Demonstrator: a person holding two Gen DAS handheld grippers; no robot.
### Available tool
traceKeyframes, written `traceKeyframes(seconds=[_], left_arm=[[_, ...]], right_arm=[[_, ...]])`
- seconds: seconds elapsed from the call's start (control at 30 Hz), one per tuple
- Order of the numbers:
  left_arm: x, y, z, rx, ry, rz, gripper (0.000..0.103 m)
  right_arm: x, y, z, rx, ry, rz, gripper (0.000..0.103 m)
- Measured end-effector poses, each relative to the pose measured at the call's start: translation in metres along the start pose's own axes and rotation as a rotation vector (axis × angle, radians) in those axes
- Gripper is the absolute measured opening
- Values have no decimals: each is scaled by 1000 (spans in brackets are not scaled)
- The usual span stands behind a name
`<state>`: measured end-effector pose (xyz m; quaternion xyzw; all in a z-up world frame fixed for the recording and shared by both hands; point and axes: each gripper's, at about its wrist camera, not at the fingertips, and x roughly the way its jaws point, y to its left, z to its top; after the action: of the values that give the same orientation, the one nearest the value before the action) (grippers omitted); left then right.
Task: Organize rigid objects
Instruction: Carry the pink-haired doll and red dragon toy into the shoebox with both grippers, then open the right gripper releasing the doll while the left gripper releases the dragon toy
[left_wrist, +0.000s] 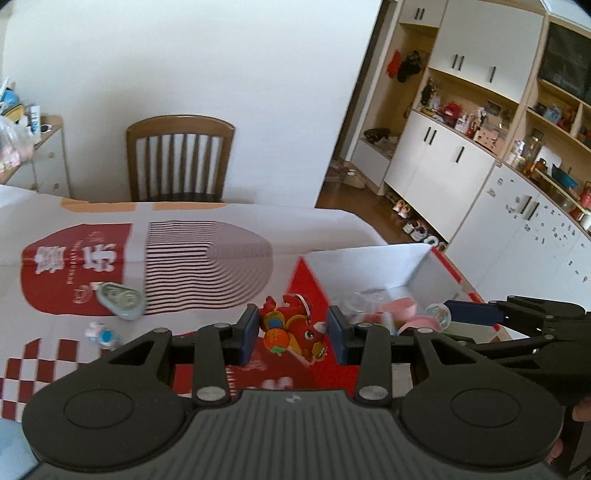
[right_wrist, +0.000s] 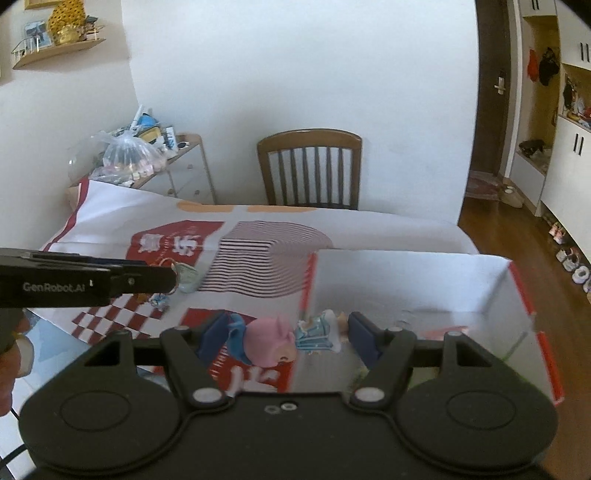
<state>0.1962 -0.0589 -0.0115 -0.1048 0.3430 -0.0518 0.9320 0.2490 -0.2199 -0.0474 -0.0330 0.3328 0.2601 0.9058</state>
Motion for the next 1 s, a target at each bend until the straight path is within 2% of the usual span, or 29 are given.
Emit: traceKeyframes(seconds=[0.2,0.6,1.0], left_arm=[[18,-44,-3,29,17,-6,39],[72,-105,-9,55,99,-24,39],[143,-135,-4,124,162,0,39]], right_arm=[[-13,-42,-8,16,-5,-15,70],[-22,-109,-30,27,8,-35,70],[11,-146,-35,-7,73,-44,70]])
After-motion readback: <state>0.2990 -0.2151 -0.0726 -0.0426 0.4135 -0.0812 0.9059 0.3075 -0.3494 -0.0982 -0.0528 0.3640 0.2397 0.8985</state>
